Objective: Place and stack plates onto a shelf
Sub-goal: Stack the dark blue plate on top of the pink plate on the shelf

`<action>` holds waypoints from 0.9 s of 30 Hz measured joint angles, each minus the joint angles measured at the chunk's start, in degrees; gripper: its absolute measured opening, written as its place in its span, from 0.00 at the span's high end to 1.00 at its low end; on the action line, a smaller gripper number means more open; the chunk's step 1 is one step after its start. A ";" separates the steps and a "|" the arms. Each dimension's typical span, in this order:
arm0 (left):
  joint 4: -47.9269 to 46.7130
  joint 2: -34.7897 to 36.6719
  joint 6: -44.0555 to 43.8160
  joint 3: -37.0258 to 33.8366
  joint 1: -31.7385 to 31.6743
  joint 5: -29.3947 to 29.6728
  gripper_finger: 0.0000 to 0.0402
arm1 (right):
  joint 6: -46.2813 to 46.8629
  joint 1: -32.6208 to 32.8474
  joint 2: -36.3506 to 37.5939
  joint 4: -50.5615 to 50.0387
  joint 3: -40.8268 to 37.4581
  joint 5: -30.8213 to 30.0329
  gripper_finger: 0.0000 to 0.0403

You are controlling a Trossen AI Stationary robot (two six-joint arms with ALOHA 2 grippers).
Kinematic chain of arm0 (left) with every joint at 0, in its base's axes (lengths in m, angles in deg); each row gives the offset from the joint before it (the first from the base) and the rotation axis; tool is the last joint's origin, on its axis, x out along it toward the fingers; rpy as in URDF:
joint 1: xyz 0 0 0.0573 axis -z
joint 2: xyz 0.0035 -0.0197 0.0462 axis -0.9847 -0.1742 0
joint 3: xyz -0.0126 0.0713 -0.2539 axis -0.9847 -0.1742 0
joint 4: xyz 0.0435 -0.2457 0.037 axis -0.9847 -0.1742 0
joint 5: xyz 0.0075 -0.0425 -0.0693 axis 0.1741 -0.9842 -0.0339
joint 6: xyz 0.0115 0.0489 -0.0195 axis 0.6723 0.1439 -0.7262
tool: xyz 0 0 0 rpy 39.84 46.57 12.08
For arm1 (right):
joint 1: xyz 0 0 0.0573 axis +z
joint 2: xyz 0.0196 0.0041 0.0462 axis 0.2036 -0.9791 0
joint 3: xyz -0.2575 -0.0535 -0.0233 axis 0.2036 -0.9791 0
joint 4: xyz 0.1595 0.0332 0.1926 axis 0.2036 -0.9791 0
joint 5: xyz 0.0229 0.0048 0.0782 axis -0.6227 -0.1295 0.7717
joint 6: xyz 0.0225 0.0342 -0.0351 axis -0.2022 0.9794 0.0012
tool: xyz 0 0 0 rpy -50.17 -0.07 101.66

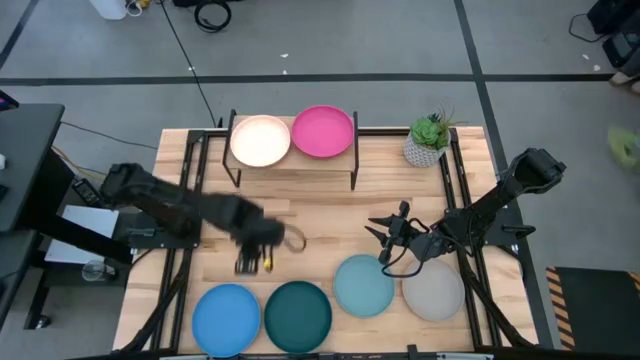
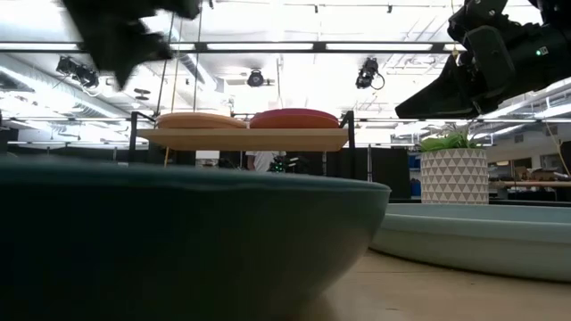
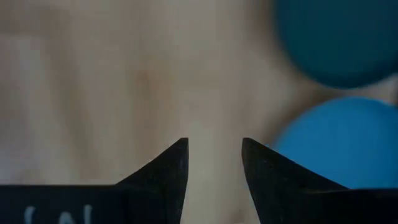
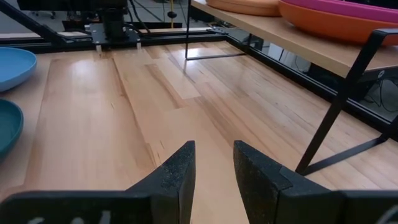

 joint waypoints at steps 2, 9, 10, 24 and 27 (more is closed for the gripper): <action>6.81 -0.02 -4.62 -4.43 4.00 -3.92 0.61 | 0.41 0.00 0.00 0.01 0.00 0.00 0.71; 20.87 -1.37 -14.56 -14.51 13.25 -6.91 0.61 | 0.89 0.00 0.00 0.12 0.00 -0.25 0.71; 22.08 -1.89 -14.90 -15.23 13.90 -6.91 0.61 | 0.89 0.00 0.00 0.13 0.00 -0.26 0.71; 24.68 -10.12 -3.95 -17.88 15.31 -8.19 0.62 | 0.04 -0.07 0.02 0.31 0.00 -0.31 0.71; 24.69 -12.12 -1.74 -17.88 15.33 -9.67 0.67 | 0.02 -0.07 0.02 0.39 0.00 -0.31 0.71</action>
